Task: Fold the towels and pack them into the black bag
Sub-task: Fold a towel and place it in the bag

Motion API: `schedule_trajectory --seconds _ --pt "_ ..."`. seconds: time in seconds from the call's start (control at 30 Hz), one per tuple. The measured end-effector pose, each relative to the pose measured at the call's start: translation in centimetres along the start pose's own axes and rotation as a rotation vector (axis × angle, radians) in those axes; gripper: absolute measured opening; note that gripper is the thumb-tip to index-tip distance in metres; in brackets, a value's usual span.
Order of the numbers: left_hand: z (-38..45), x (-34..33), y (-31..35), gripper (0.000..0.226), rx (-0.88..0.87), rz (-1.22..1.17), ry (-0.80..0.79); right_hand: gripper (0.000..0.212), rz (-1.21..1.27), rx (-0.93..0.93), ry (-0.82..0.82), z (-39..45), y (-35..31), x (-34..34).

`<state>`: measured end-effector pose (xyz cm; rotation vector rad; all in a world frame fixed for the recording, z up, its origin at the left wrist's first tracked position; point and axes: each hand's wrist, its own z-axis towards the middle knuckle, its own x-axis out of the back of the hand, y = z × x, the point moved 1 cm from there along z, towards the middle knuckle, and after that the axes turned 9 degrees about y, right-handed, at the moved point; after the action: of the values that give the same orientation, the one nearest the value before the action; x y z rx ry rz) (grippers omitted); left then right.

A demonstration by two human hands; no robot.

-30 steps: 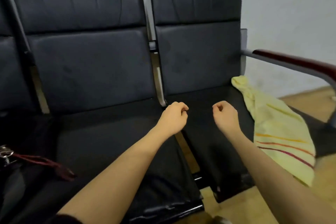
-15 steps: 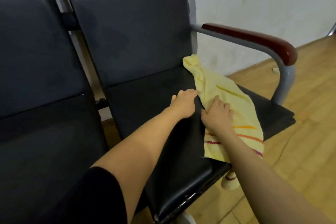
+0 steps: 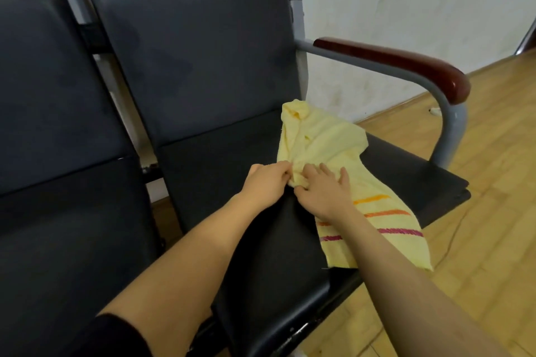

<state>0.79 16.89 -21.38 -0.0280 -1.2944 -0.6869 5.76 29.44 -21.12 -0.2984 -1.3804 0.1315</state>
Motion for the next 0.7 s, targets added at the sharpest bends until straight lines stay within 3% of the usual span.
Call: schedule_trajectory --seconds 0.17,0.33,0.43,0.57,0.7 --pt "-4.3 2.2 -1.9 0.018 0.057 0.043 0.076 0.024 0.198 0.05 -0.115 -1.3 -2.9 0.2" --pt "-9.1 4.5 -3.1 0.017 0.103 0.011 0.143 0.057 0.377 0.091 -0.073 -3.1 -6.1 0.6" --pt "-10.8 5.9 -3.3 0.019 0.146 0.032 0.165 0.053 0.431 0.096 0.03 -3.5 -7.0 0.3" --pt "-11.4 7.1 -3.3 0.026 0.29 0.034 0.17 0.021 0.146 -0.003 0.352 -4.1 -6.4 -0.1" --pt "-10.5 6.3 -2.2 0.039 0.3 0.223 0.08 0.054 -0.044 -0.252 0.241 -4.5 -5.8 -0.9"
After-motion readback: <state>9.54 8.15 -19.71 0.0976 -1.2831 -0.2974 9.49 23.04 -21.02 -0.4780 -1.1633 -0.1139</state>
